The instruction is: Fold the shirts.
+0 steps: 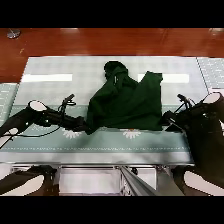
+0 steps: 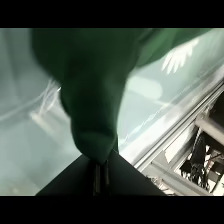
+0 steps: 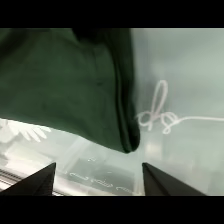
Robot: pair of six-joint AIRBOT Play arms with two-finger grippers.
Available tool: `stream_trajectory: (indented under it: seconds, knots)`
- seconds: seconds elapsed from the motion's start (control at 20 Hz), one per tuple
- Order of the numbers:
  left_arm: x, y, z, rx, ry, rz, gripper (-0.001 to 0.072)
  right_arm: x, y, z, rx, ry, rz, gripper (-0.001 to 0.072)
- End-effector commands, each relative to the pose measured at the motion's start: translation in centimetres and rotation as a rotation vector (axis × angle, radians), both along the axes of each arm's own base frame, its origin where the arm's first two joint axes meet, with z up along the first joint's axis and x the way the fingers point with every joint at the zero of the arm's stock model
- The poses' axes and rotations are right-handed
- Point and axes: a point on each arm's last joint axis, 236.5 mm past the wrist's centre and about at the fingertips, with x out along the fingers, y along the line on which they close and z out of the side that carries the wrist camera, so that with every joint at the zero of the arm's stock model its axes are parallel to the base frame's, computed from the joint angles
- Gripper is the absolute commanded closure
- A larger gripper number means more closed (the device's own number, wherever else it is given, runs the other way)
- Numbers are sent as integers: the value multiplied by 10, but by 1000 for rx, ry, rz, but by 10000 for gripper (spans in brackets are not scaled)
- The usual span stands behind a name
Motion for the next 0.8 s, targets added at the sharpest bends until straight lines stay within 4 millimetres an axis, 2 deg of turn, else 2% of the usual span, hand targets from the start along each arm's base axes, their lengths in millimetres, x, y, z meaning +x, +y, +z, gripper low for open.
stream_trajectory:
  seconds: [0.0, 0.15, 0.4, 0.55, 0.6, 0.65, 0.7, 0.75]
  knots:
    - [14, -9, 6, -16, -49, 2, 676, -8, 2, -15, -45, 30, 8, 92]
    - [15, -9, 7, -16, -53, 2, 676, -6, 1, -21, -50, 33, 0, 92]
    - [15, -9, 7, -16, -53, 1, 676, 4, 13, -29, -4, 25, -15, 92]
    - [15, -9, 7, -16, -53, 2, 676, 26, 26, -27, 12, -23, -1, 96]
    - [15, -9, 7, -15, -54, 3, 676, 34, 29, -26, 7, -43, 10, 135]
    - [17, -8, 6, -13, -59, 7, 676, 43, 32, -23, 3, -58, 17, 316]
    - [22, -7, 8, -12, -77, 10, 676, 50, 36, -20, 3, -73, 31, 594]
    - [33, -5, 15, -17, -105, 20, 676, 58, 40, -15, 6, -100, 63, 691]
